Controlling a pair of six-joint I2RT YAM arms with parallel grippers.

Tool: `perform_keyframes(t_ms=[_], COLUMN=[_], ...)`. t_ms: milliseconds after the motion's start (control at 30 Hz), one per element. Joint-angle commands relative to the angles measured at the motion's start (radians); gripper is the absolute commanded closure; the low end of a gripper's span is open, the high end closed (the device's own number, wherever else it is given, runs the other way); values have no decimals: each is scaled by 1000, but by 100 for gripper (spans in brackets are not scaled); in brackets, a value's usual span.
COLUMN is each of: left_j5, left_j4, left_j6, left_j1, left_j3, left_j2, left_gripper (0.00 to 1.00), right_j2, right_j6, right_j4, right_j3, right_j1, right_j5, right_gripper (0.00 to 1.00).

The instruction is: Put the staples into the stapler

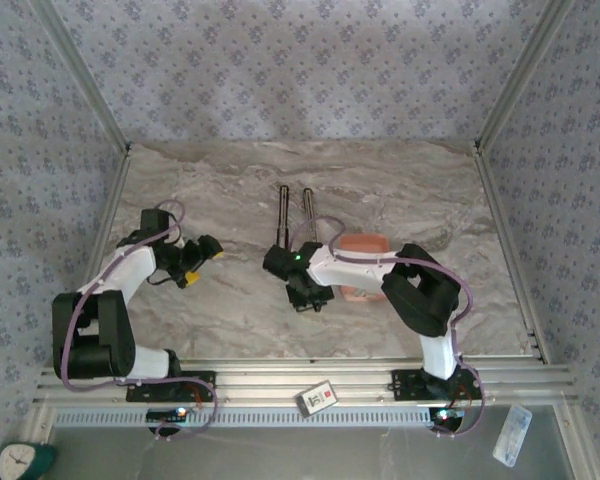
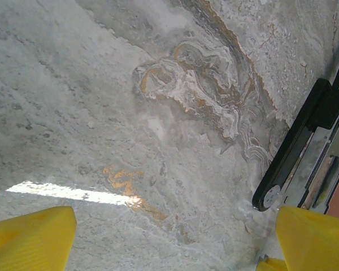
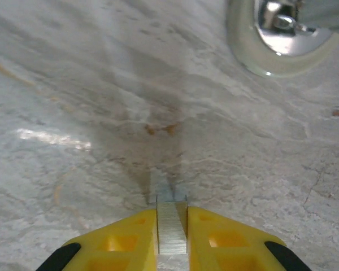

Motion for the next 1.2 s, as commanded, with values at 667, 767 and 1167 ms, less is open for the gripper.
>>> perform_keyframes(t_ms=[667, 767, 1167], left_j5=[7, 8, 8], left_j4=[28, 30, 35], left_j6=[-21, -21, -20], left_j1=[-15, -16, -15], left_j3=[-1, -2, -7], left_j2=[0, 0, 10], left_gripper=[9, 9, 9], right_j2=[41, 55, 87], right_j6=[-13, -14, -15], right_j4=[-100, -91, -89], right_j3=[103, 103, 90], right_j1=[-50, -53, -49], right_j5=[-70, -77, -73], right_gripper=[69, 70, 70])
